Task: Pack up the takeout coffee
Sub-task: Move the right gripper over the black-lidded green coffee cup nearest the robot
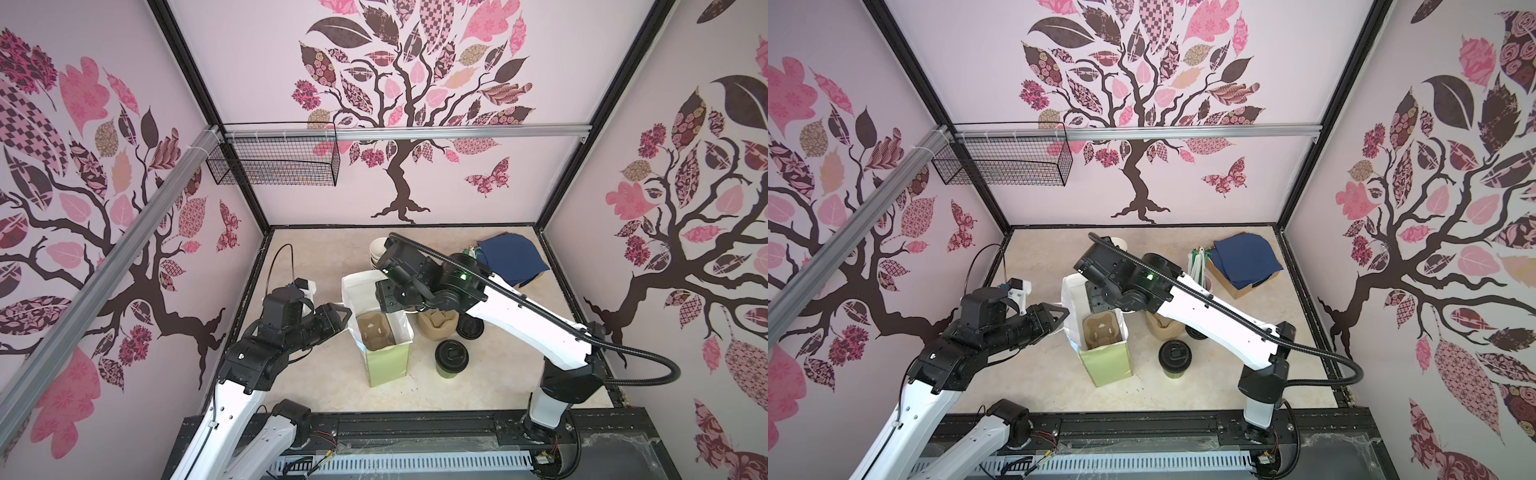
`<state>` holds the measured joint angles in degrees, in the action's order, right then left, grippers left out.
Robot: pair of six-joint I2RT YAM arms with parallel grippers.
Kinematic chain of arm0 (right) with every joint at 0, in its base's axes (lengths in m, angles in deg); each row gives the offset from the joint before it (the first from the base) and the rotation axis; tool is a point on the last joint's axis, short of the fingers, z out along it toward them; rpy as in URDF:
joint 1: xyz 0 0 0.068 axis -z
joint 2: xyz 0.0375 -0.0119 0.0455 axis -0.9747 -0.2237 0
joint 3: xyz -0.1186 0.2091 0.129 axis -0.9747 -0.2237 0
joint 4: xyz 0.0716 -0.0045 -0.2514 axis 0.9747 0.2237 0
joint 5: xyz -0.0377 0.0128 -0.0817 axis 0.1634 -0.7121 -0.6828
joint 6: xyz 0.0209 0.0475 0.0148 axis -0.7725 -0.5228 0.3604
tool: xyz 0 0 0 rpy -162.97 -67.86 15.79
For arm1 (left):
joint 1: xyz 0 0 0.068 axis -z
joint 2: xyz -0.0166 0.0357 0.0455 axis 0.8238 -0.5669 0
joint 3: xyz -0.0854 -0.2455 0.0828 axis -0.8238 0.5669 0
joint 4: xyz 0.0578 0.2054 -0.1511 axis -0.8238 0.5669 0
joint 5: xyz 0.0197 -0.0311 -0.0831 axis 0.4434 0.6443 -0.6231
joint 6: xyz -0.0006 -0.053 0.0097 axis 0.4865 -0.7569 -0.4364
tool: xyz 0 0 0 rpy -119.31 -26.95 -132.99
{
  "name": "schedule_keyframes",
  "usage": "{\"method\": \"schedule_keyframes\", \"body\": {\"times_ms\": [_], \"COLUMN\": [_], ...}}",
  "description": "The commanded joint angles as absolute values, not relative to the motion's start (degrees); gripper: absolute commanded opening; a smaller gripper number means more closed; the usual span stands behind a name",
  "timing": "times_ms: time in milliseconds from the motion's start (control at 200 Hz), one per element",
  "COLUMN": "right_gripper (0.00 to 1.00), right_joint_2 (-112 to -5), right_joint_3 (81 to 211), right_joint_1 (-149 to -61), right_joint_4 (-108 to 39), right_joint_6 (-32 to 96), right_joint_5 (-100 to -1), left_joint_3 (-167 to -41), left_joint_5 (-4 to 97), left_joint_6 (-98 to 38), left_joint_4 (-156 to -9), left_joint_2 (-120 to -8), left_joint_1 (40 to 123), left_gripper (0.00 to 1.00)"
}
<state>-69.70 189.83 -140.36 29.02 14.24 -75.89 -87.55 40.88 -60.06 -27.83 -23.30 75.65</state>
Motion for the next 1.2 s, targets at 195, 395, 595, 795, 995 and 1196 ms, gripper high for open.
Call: {"method": "schedule_keyframes", "body": {"times_ms": [195, 395, 595, 795, 995, 1196], "right_gripper": [0.64, 0.63, 0.64, 0.75, 0.89, 0.97], "right_joint_2": [-56.5, -47.0, -39.4, -39.5, -39.7, -41.5], "right_joint_3": [184.5, 169.7, 151.1, 141.5, 136.5, 136.3], "right_joint_1": [-139.2, -137.2, -137.0, -137.0, -136.9, -136.3], "right_joint_4": [30.5, 42.2, 43.2, 39.4, 34.8, 32.3], "right_joint_6": [11.9, 1.6, -5.5, -7.7, -8.2, -6.8], "right_joint_5": [-81.7, -80.1, -72.5, -68.4, -68.1, -67.6], "left_joint_3": [-91.9, -95.1, -96.0, -97.6, -97.4, -96.5], "left_joint_5": [43.8, 46.6, 50.3, 52.7, 53.7, 53.8], "left_joint_6": [-58.2, -57.3, -57.4, -55.8, -56.2, -56.7], "left_joint_4": [-32.6, -28.2, -27.8, -26.0, -25.2, -25.0], "left_joint_2": [-20.9, -20.8, -19.4, -18.9, -17.5, -16.5], "left_joint_1": [75.8, 75.8, 75.8, 75.8, 75.8, 75.8], "left_gripper": [0.61, 0.63, 0.63, 0.63, 0.63, 0.63]}}
